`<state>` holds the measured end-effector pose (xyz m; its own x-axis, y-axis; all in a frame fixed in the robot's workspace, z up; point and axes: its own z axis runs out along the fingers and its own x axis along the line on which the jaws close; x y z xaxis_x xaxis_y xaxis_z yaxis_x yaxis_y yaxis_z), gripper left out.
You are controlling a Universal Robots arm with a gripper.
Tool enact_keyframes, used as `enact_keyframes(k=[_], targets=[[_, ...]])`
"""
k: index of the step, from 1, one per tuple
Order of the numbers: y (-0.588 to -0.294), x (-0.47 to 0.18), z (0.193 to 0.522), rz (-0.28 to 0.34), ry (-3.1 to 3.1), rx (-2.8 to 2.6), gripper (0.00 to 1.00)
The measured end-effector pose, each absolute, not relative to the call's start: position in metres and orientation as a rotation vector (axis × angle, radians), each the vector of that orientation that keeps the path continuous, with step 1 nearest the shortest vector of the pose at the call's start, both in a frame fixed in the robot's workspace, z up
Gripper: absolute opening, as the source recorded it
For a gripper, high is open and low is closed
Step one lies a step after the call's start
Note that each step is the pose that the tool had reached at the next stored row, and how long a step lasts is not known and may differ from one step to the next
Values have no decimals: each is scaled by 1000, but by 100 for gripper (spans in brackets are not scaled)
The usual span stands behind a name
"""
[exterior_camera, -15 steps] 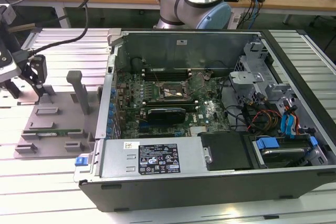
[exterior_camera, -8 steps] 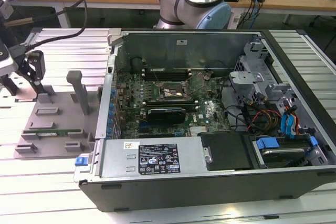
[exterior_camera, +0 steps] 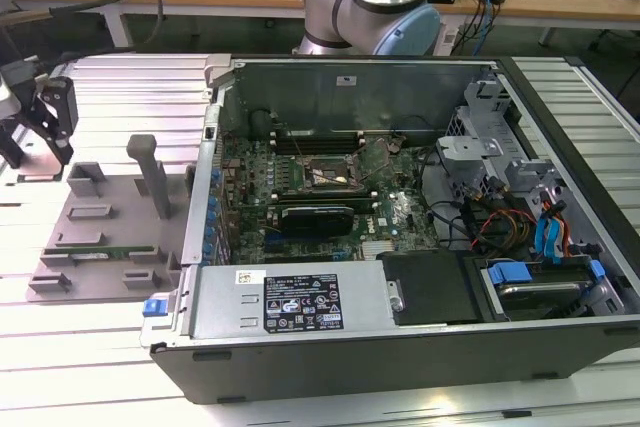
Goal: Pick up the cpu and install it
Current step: 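Pick up the cpu and move it towards the insertion slot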
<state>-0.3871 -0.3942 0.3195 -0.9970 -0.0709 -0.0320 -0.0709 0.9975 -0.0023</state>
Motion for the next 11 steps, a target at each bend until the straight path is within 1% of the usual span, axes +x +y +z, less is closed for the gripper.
enact_keyframes(k=[3, 8, 11], targets=[[-394, -387, 327, -2, 3108, -110, 54], [-394, -387, 349, -2, 3108, -110, 54], [-394, -387, 356, -2, 3108, -110, 54]])
